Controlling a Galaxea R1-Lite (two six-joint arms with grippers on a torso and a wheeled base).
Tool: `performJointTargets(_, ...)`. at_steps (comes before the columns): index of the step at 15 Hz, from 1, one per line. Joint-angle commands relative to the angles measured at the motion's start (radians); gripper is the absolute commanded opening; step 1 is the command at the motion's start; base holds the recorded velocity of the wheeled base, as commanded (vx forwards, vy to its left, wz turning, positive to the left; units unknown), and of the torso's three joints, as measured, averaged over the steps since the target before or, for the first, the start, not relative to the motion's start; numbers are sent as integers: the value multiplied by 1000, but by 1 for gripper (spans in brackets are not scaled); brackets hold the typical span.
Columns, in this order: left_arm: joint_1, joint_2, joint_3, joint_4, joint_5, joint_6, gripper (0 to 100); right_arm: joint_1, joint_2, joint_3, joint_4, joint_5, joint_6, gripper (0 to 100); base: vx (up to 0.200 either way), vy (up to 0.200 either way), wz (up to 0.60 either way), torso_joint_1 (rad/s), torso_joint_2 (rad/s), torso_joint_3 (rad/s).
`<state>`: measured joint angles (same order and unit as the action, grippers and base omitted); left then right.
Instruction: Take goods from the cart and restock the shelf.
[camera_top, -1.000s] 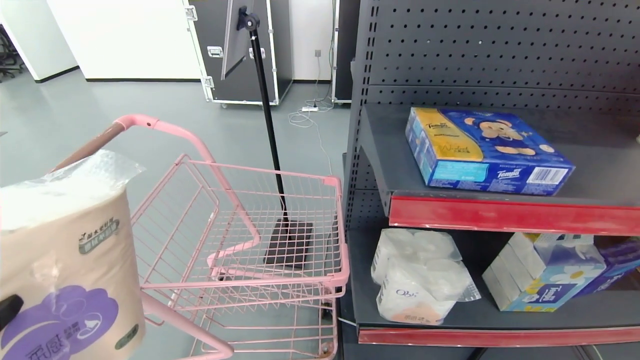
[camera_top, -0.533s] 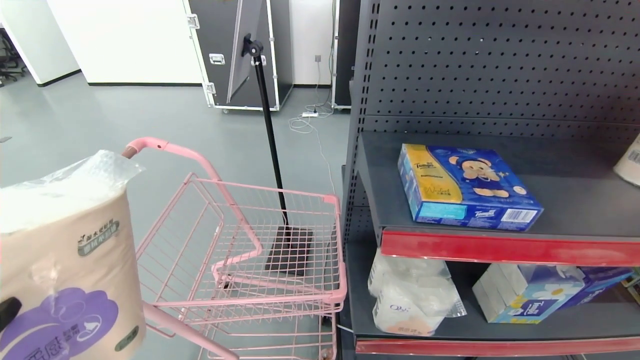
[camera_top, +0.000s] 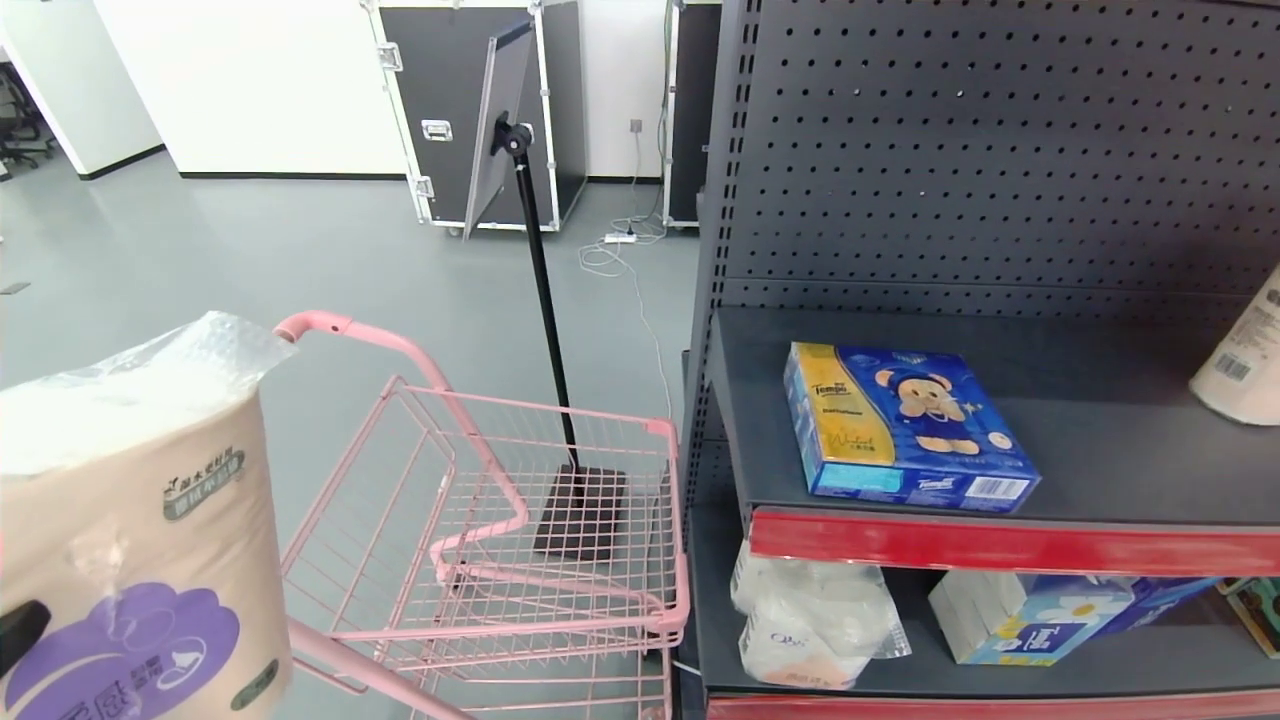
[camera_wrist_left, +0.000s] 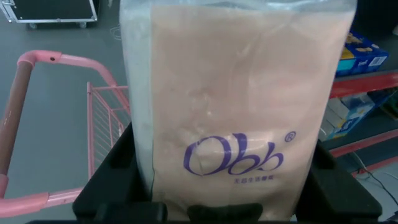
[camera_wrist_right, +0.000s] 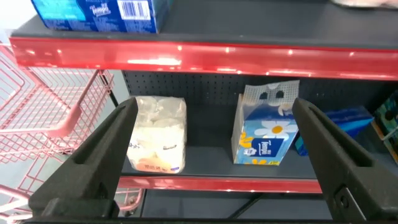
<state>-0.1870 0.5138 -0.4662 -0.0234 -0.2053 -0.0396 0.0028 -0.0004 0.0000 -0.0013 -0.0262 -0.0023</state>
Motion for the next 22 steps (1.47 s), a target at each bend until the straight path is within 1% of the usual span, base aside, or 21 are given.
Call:
performJointTargets(1, 0, 5, 0, -1, 0, 0, 0, 0, 0, 0, 0, 0, -1, 100, 0, 0, 0, 163, -383, -232)
performJointTargets(8, 0, 2, 0, -1, 0, 1, 0, 0, 0, 0, 0, 0, -1, 100, 0, 0, 0, 159, -367, -213)
performJointTargets(11, 0, 2, 0, -1, 0, 15, 0, 0, 0, 0, 0, 0, -1, 100, 0, 0, 0, 121, -279, -155)
performJointTargets(22, 0, -6, 0, -1, 0, 18, 0, 2, 0, 0, 0, 2, -4, 100, 0, -200, 0, 9, -7, -7)
